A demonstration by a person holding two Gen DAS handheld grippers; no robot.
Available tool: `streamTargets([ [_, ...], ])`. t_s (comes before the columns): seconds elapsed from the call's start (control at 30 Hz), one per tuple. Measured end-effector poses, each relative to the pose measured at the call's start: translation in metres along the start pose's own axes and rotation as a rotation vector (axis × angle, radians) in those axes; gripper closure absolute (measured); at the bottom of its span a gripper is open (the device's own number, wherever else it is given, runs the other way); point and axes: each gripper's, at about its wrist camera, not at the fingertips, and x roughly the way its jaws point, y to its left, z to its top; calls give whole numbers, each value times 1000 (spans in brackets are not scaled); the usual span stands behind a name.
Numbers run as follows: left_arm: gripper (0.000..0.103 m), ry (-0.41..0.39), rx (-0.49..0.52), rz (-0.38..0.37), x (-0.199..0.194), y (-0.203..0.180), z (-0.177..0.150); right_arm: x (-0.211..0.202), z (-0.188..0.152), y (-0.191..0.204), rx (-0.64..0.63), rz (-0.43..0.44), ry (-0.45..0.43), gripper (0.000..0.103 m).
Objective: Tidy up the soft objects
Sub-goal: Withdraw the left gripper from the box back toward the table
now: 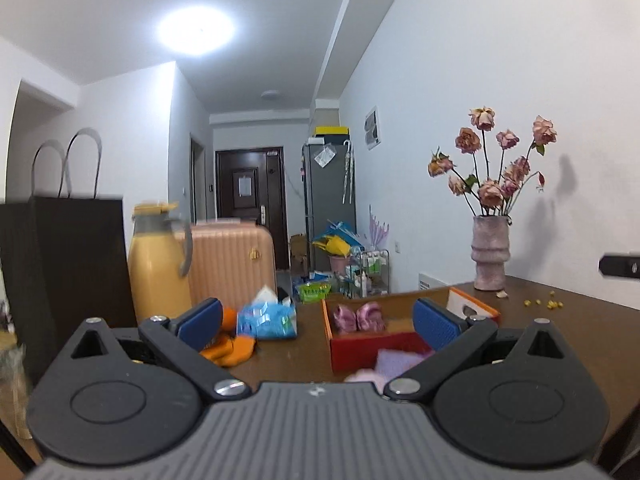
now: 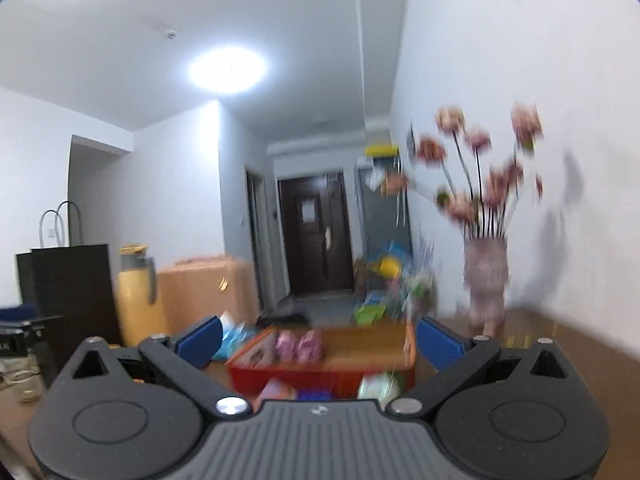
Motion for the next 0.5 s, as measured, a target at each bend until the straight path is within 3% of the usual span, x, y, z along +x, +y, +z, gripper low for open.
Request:
streamTargets([
  [0.07,0,19,-16,23,-15,-1,-19,-7,-14,-5,43,-35,86,0],
  [0.13,0,23,-11,53,-30,-5,-40,-19,-34,-1,4,-85,118,0],
  [0.33,0,117,-8,35,-25,-5,-69,-33,-74,20,-151,-80,58,0],
  [0.5,0,181,-71,24,0,-1,-78,-22,-84,27,-115,-25,71,0],
])
